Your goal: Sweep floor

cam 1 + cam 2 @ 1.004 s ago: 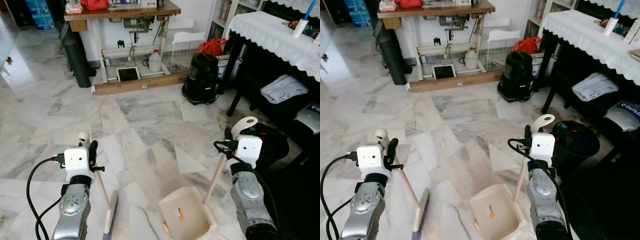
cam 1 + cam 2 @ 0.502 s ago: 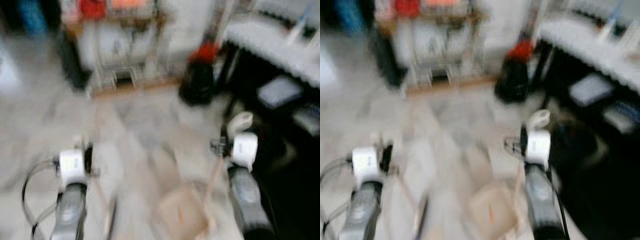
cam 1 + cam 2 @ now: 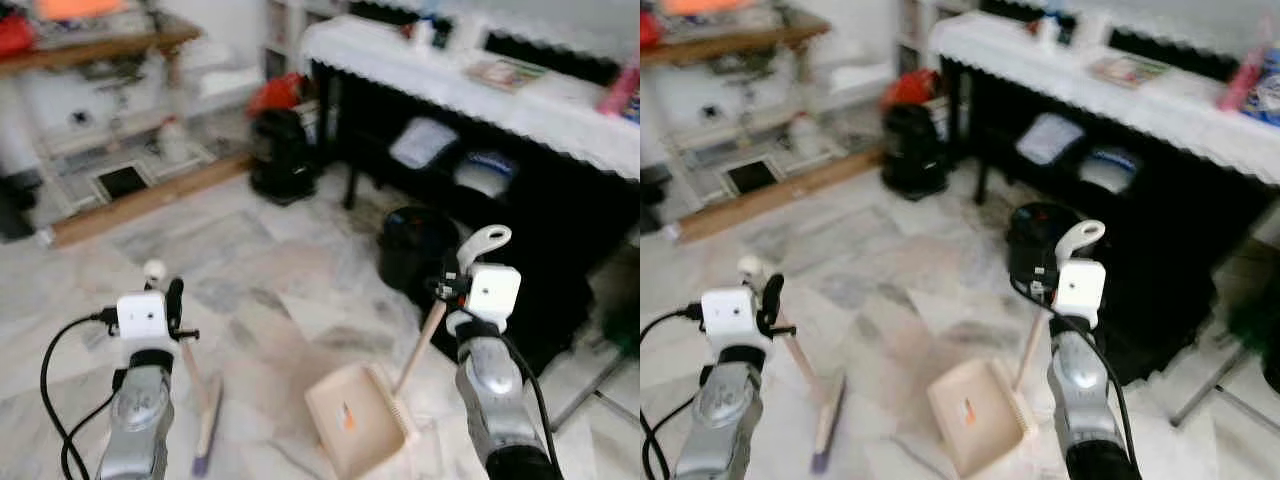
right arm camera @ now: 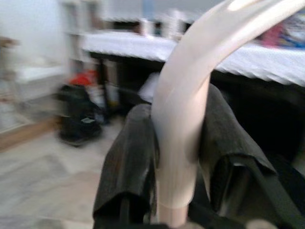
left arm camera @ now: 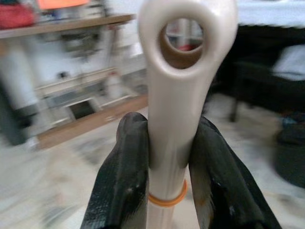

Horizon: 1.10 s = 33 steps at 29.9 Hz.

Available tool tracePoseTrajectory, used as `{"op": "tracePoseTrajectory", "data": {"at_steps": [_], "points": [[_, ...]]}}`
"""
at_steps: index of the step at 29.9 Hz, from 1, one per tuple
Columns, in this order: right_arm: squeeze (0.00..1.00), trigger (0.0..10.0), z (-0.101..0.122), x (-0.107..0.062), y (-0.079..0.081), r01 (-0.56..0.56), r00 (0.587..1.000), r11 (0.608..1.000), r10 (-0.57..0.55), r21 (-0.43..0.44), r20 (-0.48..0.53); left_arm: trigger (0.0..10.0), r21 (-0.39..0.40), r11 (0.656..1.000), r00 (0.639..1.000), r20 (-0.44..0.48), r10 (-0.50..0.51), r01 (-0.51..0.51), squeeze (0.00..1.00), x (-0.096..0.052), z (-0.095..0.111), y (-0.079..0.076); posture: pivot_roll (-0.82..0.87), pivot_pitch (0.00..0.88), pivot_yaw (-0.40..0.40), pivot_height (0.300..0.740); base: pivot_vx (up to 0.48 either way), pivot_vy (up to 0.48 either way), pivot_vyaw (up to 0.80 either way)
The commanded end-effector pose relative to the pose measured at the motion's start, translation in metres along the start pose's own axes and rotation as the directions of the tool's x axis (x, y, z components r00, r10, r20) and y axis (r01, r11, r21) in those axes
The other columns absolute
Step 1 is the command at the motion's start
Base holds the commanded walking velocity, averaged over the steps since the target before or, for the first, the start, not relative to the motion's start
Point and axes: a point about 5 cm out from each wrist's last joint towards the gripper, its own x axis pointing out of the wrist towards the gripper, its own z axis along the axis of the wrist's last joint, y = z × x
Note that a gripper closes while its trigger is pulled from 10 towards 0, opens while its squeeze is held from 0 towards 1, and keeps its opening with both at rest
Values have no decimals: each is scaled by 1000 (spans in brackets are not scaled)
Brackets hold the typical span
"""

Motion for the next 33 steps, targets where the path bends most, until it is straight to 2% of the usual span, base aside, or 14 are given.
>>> {"op": "tracePoseTrajectory", "data": {"at_steps": [1,24,33], "points": [[0,10000,13,7,0,-7,998,1000,8,-14,62,10000,-9,1000,999,48,2,-2,0,3,9,2,-15,0,-12,740,0,0,-800],[0,10000,13,6,0,-13,998,1000,14,-14,65,10000,-12,1000,999,50,-1,1,0,3,10,0,-16,0,-14,740,0,0,-800],[0,10000,10,1,-3,-2,998,999,4,-36,60,10000,-16,1000,997,71,-5,6,0,4,16,2,-19,0,-13,740,0,0,0]]}}
